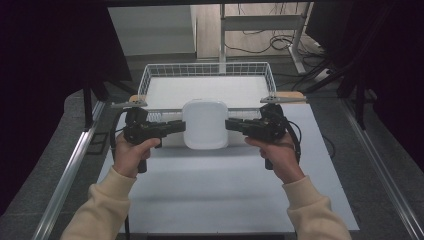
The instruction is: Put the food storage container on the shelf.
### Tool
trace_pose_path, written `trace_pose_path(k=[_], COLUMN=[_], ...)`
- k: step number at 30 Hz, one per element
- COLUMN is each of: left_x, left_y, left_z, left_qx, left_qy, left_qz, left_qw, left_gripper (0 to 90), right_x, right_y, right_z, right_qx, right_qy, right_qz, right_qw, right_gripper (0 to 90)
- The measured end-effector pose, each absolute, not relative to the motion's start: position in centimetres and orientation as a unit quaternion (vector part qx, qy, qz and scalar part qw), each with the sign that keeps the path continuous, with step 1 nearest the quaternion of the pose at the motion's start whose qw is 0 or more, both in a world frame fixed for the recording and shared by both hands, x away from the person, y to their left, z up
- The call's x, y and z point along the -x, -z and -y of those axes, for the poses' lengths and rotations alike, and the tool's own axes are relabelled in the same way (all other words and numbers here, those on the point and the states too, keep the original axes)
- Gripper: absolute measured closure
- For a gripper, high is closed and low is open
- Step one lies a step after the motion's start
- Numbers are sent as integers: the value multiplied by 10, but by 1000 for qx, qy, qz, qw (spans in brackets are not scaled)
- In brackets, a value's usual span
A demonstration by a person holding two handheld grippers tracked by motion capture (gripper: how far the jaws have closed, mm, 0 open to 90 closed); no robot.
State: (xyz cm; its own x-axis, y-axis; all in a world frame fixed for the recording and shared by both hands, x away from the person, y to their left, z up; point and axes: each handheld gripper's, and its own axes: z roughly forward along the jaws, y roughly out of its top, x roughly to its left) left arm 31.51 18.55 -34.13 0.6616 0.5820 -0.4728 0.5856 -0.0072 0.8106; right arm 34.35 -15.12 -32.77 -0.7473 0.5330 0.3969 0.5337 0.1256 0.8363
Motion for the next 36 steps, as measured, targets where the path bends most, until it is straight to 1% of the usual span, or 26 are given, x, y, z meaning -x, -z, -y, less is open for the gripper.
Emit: trace_pose_path(k=[8,17,27,36], left_x=[-326,-331,-352,-378], left_y=[322,308,298,293], left_z=[-186,-186,-186,-189], left_qx=[-711,-712,-712,-712], left_qy=[-9,-21,-16,-7], left_qz=[-406,-399,-399,-406], left_qw=[574,577,577,573], left_gripper=[806,806,806,806], right_x=[-355,-360,-381,-403], right_y=[311,295,282,279], right_z=[150,150,149,146], right_qx=[351,345,354,364], right_qy=[560,562,555,551], right_qz=[750,751,752,751], right_qw=[-9,-21,-16,-5], right_gripper=[803,803,802,801])
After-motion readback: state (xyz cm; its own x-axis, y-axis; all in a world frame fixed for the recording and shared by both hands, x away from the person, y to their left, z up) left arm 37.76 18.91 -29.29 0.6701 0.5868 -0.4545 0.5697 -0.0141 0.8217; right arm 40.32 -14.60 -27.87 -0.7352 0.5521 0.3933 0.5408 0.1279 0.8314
